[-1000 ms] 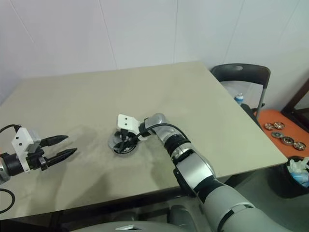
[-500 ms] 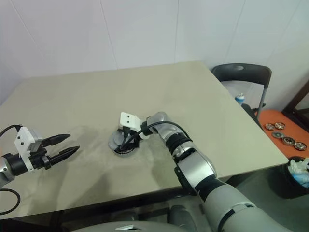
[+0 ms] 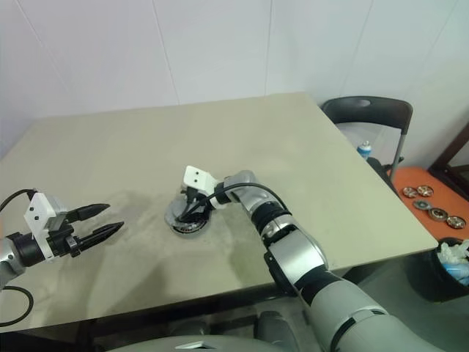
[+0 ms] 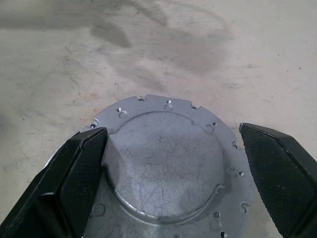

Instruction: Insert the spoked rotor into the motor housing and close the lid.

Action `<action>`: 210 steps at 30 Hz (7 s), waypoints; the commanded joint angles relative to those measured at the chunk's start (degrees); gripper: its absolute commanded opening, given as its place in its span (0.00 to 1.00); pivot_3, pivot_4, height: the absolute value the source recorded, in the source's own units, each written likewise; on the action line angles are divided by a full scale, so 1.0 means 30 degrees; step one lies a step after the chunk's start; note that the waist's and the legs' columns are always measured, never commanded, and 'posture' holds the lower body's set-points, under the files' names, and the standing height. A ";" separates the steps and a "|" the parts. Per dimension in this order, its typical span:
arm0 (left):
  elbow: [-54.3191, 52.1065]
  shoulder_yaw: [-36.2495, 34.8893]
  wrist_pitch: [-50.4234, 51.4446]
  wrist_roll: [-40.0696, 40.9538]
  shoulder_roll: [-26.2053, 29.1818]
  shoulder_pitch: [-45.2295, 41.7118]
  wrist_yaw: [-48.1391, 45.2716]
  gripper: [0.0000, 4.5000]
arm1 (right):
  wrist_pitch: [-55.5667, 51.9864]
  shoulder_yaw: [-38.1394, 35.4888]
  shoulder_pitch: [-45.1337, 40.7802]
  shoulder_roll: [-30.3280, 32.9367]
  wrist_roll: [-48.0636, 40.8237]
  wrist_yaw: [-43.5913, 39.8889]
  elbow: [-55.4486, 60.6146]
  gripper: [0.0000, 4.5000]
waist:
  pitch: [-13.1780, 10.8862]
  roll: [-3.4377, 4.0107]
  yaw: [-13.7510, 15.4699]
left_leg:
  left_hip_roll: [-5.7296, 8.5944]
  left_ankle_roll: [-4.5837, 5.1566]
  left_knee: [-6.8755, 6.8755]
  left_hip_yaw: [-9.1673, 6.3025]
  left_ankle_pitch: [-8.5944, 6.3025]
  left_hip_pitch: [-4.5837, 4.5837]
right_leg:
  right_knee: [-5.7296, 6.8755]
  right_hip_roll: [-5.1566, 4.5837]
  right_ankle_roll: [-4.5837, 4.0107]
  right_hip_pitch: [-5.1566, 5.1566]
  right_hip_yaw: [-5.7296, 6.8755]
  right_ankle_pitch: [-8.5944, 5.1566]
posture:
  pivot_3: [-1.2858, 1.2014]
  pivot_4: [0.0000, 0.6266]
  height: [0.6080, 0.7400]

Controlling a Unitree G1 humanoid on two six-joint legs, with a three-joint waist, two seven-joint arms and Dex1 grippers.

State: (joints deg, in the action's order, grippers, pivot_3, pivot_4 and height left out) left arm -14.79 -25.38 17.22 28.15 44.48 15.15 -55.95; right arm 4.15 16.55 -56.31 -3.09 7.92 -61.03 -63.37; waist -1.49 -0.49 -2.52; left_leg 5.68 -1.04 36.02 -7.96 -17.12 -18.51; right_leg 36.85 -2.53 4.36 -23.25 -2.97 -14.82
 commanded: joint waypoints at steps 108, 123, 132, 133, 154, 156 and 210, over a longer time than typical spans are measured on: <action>-0.1078 0.0913 0.0513 0.0372 -0.0720 -0.1225 0.1087 0.71 | -0.0813 0.2903 0.2307 0.1877 0.0884 -0.3908 0.2395 0.71 | 0.0015 0.0042 -0.0002 | -0.0056 0.0023 -0.0004 0.0000 -0.0040 0.0058 | -0.0161 0.0034 -0.0017 0.0063 0.0010 0.0015 | 0.52 0.00 1.00; -0.1425 0.0948 0.0672 0.0420 -0.0926 -0.1077 0.1323 0.71 | -0.3360 0.2673 0.1176 0.2727 0.0751 -0.5205 0.0592 0.71 | 0.0045 0.0107 0.0213 | -0.0042 0.0028 0.0003 -0.0001 -0.0042 0.0063 | -0.0182 0.0020 -0.0018 0.0087 0.0014 0.0014 | 0.52 0.00 1.00; -0.1268 0.0965 0.0665 0.0445 -0.0848 -0.1323 0.1349 0.71 | -0.1640 0.2283 0.1986 0.2208 0.0334 -0.3751 0.1702 0.71 | 0.0072 0.0123 0.0518 | -0.0044 0.0032 0.0008 -0.0005 -0.0045 0.0119 | -0.0197 0.0022 -0.0022 0.0167 0.0020 0.0011 | 0.52 0.00 1.00; -0.1256 0.0976 0.0673 0.0444 -0.0844 -0.1356 0.1353 0.71 | -0.1466 0.2236 0.2005 0.2099 0.0337 -0.3410 0.1777 0.71 | 0.0072 0.0123 0.0508 | -0.0050 0.0032 0.0006 -0.0004 -0.0046 0.0150 | -0.0197 0.0028 -0.0022 0.0196 0.0020 0.0010 | 0.52 0.00 1.00; -0.1285 0.1243 0.0522 0.0325 -0.1122 -0.1556 0.1734 0.71 | -0.0323 0.3075 0.2120 0.2662 0.0993 -0.3295 0.1379 0.71 | 0.0062 0.0137 0.0581 | -0.0095 0.0026 -0.0023 0.0010 -0.0049 0.0308 | -0.0246 0.0053 -0.0073 0.0353 0.0019 -0.0030 | 0.52 0.00 1.00; -0.1309 0.1173 0.0535 0.0346 -0.1097 -0.1512 0.1729 0.71 | -0.0402 0.3081 0.2105 0.2519 0.0974 -0.3210 0.1384 0.71 | 0.0062 0.0137 0.0546 | -0.0100 0.0025 -0.0022 0.0010 -0.0048 0.0313 | -0.0236 0.0058 -0.0077 0.0353 0.0019 -0.0033 | 0.52 0.00 1.00; 0.5217 0.9488 0.0657 -0.2620 -0.6024 -0.8001 0.1898 0.01 | -0.3144 0.3357 0.1923 0.2687 0.1119 -0.2753 0.0169 0.71 | 0.0145 0.0247 0.0568 | -0.0089 0.0023 -0.0018 -0.0008 -0.0048 0.0340 | -0.0259 0.0039 0.0017 0.0405 0.0031 -0.0078 | 0.52 0.00 1.00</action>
State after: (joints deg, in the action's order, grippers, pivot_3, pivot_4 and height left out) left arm 1.30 2.37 19.68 20.86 25.77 -7.61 -49.28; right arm -2.98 23.03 -53.82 3.29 5.81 -71.53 -58.13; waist -1.05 0.25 -0.82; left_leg 5.41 -0.97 35.97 -7.98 -17.26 -17.49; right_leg 36.07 -2.41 4.41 -22.03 -2.88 -15.06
